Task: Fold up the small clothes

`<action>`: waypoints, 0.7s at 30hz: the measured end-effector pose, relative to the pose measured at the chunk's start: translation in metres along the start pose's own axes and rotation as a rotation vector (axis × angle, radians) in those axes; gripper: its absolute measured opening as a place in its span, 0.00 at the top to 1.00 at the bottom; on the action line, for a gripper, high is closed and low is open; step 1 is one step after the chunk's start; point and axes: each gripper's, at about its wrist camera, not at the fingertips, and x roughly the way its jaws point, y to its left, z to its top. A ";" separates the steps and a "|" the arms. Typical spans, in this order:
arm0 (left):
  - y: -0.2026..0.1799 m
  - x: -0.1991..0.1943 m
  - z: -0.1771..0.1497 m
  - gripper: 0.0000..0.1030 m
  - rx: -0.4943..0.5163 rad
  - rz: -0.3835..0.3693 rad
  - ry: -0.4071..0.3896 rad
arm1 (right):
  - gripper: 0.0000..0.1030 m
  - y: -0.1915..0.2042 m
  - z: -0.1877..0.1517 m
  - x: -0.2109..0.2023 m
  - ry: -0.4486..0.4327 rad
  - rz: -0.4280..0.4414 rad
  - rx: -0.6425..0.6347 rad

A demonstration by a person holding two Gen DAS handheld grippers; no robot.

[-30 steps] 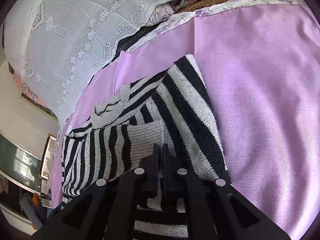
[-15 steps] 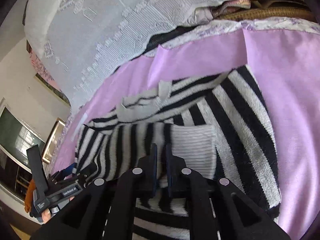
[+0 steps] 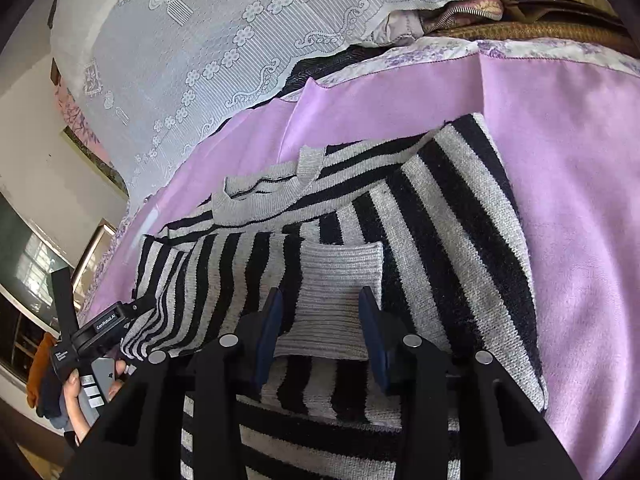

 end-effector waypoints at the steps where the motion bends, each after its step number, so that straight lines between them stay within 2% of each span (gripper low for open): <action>1: 0.001 -0.006 -0.003 0.04 -0.001 -0.012 -0.024 | 0.60 0.000 -0.002 -0.007 -0.031 -0.011 0.004; 2: 0.003 -0.015 -0.007 0.04 0.001 -0.037 -0.054 | 0.60 0.004 -0.003 -0.014 -0.060 -0.013 -0.004; 4: 0.003 -0.030 -0.016 0.04 0.028 -0.084 -0.075 | 0.50 0.010 -0.005 -0.018 -0.054 -0.006 -0.038; 6: -0.001 -0.030 -0.027 0.04 0.087 -0.037 -0.016 | 0.40 0.010 -0.010 -0.008 -0.001 -0.063 -0.061; 7: -0.004 -0.023 -0.032 0.04 0.122 -0.011 0.031 | 0.40 0.009 -0.013 -0.001 0.031 -0.095 -0.081; 10: 0.000 -0.031 -0.040 0.04 0.139 -0.022 0.043 | 0.35 0.020 -0.021 -0.006 0.016 -0.149 -0.144; 12: 0.009 -0.044 -0.050 0.04 0.126 -0.081 0.042 | 0.29 0.022 -0.029 -0.019 -0.009 -0.140 -0.140; 14: 0.019 -0.058 -0.062 0.04 0.126 -0.131 0.053 | 0.29 0.023 -0.038 -0.033 -0.012 -0.135 -0.136; 16: 0.027 -0.072 -0.077 0.04 0.157 -0.126 0.036 | 0.29 0.027 -0.048 -0.047 -0.032 -0.145 -0.153; 21: 0.043 -0.098 -0.119 0.04 0.249 -0.096 0.034 | 0.29 0.033 -0.081 -0.066 -0.011 -0.151 -0.179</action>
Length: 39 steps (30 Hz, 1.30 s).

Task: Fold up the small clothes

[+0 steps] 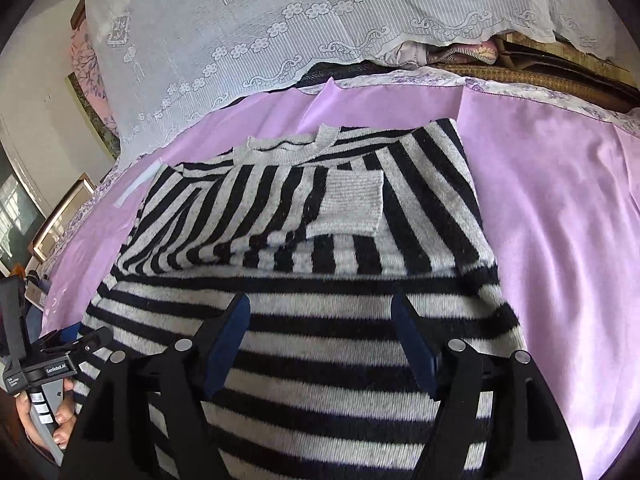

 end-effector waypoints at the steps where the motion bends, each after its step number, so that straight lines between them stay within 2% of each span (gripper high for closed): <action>1: 0.001 -0.005 -0.007 0.04 0.013 0.000 -0.002 | 0.29 0.003 -0.007 -0.002 0.011 -0.006 -0.009; 6: 0.003 -0.022 -0.031 0.04 0.043 -0.019 -0.008 | 0.28 0.002 -0.046 -0.019 0.041 -0.033 -0.032; 8: 0.003 -0.025 -0.036 0.04 0.052 -0.031 -0.003 | 0.21 0.002 -0.061 -0.030 0.038 -0.039 -0.044; 12: 0.004 -0.037 -0.050 0.04 0.058 -0.076 -0.006 | 0.19 0.009 -0.092 -0.057 0.028 -0.064 -0.099; 17: 0.007 -0.059 -0.075 0.04 0.058 -0.177 -0.023 | 0.19 -0.010 -0.124 -0.116 -0.089 -0.012 0.012; 20: 0.009 -0.069 -0.086 0.04 0.042 -0.250 -0.022 | 0.19 -0.031 -0.142 -0.129 -0.077 -0.005 0.094; 24: 0.009 -0.079 -0.100 0.04 0.020 -0.344 -0.017 | 0.19 -0.049 -0.152 -0.131 -0.042 0.092 0.191; 30: 0.018 -0.082 -0.100 0.05 -0.054 -0.446 0.003 | 0.19 -0.046 -0.154 -0.127 -0.018 0.149 0.188; 32: 0.021 -0.085 -0.101 0.05 -0.078 -0.499 0.018 | 0.20 -0.048 -0.153 -0.126 -0.006 0.165 0.198; 35: 0.019 -0.096 -0.105 0.06 -0.080 -0.524 0.032 | 0.27 -0.055 -0.152 -0.126 0.011 0.185 0.223; 37: 0.010 -0.101 -0.108 0.07 -0.054 -0.623 0.069 | 0.28 -0.060 -0.151 -0.125 0.020 0.198 0.238; 38: 0.003 -0.100 -0.109 0.07 -0.031 -0.619 0.092 | 0.28 -0.060 -0.150 -0.124 0.024 0.204 0.242; 39: -0.004 -0.097 -0.111 0.08 -0.008 -0.559 0.106 | 0.28 -0.060 -0.150 -0.124 0.026 0.205 0.242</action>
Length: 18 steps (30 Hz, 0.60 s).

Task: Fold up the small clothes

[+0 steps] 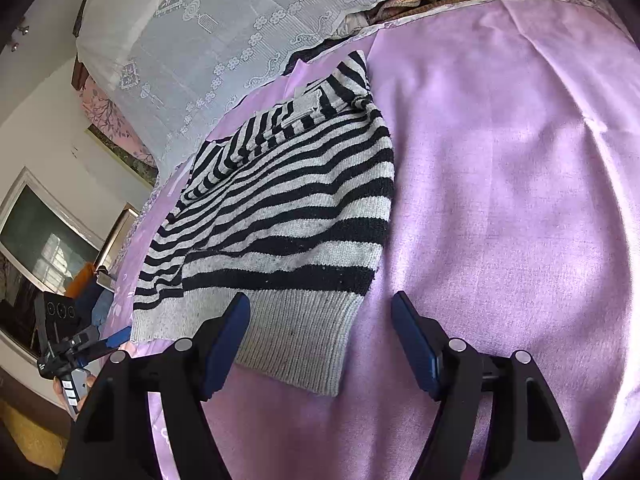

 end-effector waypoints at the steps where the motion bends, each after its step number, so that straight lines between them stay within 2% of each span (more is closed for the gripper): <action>1: 0.000 0.006 -0.002 0.09 0.003 0.060 0.011 | 0.28 0.001 -0.001 0.000 0.003 -0.001 -0.004; 5: 0.004 0.010 -0.006 0.10 0.011 0.090 0.008 | 0.30 0.002 -0.005 -0.002 0.011 0.001 -0.017; 9: 0.012 0.015 0.009 0.10 -0.009 0.075 -0.021 | 0.29 0.000 -0.004 -0.001 0.021 0.008 -0.021; 12: 0.017 0.026 0.022 0.13 -0.053 0.061 -0.035 | 0.40 0.006 -0.001 0.006 0.029 -0.016 -0.046; 13: 0.015 0.028 0.023 0.22 -0.047 0.062 -0.033 | 0.42 0.007 0.000 0.008 0.031 -0.025 -0.050; 14: 0.012 0.032 0.023 0.37 -0.030 0.066 -0.023 | 0.43 0.007 0.000 0.009 0.031 -0.030 -0.053; 15: 0.010 0.035 0.020 0.46 -0.013 0.069 -0.013 | 0.43 0.007 0.000 0.009 0.031 -0.030 -0.054; 16: 0.008 0.038 0.018 0.50 0.001 0.077 -0.008 | 0.43 0.007 0.000 0.010 0.031 -0.028 -0.052; 18: 0.008 0.038 0.013 0.64 0.025 0.098 -0.019 | 0.44 0.006 0.001 0.011 0.032 -0.020 -0.041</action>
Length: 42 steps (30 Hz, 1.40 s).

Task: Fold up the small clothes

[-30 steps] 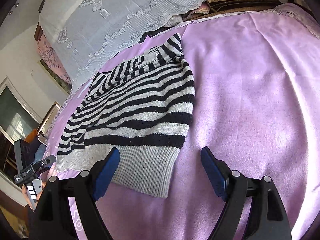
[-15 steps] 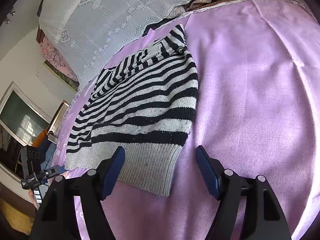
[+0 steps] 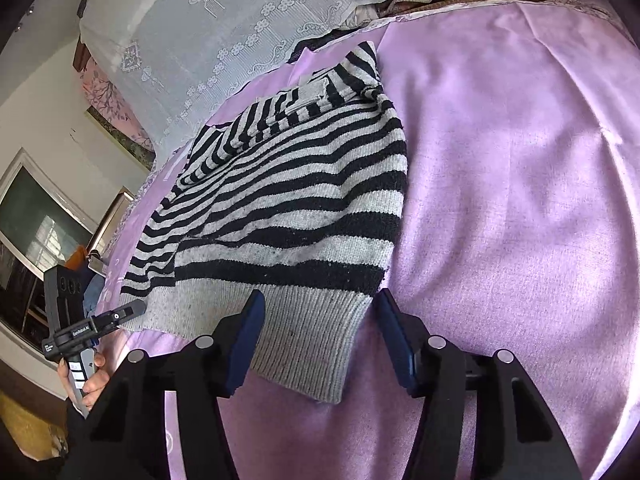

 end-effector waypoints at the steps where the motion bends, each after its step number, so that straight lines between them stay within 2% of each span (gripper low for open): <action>1: 0.002 0.000 0.000 0.67 -0.009 -0.023 0.003 | 0.44 0.000 0.001 0.000 -0.001 0.002 0.006; 3: 0.011 0.001 0.001 0.80 -0.046 -0.070 0.022 | 0.44 0.001 0.001 0.001 0.004 0.006 0.006; 5: 0.018 0.000 -0.001 0.82 -0.071 -0.098 0.030 | 0.44 0.002 -0.003 -0.001 0.020 0.023 0.001; 10: 0.024 0.000 -0.004 0.81 -0.087 -0.122 0.048 | 0.48 -0.011 -0.016 -0.014 0.044 0.074 0.042; 14: 0.017 0.013 0.007 0.77 -0.063 -0.108 0.059 | 0.49 -0.011 -0.005 -0.002 0.064 0.086 0.081; 15: 0.017 0.015 0.009 0.77 -0.068 -0.110 0.057 | 0.55 -0.008 -0.002 0.002 0.059 0.082 0.074; 16: 0.018 0.017 0.011 0.77 -0.075 -0.114 0.055 | 0.70 -0.008 0.001 0.005 0.052 0.068 0.073; 18: 0.019 0.014 0.010 0.82 -0.081 -0.123 0.046 | 0.86 -0.011 0.001 0.007 0.028 0.065 0.102; 20: 0.021 0.007 0.005 0.90 -0.086 -0.141 0.027 | 0.92 -0.014 -0.002 -0.001 -0.002 0.084 0.116; 25: 0.027 -0.008 -0.004 0.93 -0.090 -0.165 -0.007 | 0.93 -0.014 -0.014 -0.019 -0.058 0.098 0.113; 28: 0.032 -0.006 -0.002 0.93 -0.110 -0.183 0.006 | 0.93 -0.018 -0.013 -0.011 -0.020 0.096 0.127; 31: 0.038 0.002 0.001 0.90 -0.142 -0.194 0.049 | 0.86 -0.026 -0.012 -0.002 0.045 0.136 0.178; 33: 0.034 0.005 0.003 0.88 -0.125 -0.173 0.058 | 0.86 -0.031 -0.012 0.000 0.054 0.166 0.212; 36: 0.028 0.007 0.004 0.88 -0.100 -0.142 0.064 | 0.86 -0.028 -0.013 0.001 0.056 0.163 0.202; 38: 0.026 0.003 0.004 0.92 -0.091 -0.153 0.053 | 0.93 -0.024 -0.014 -0.001 0.043 0.155 0.185; 42: 0.022 -0.016 0.005 0.94 -0.073 -0.190 -0.004 | 0.93 -0.019 -0.010 -0.020 -0.024 0.197 0.176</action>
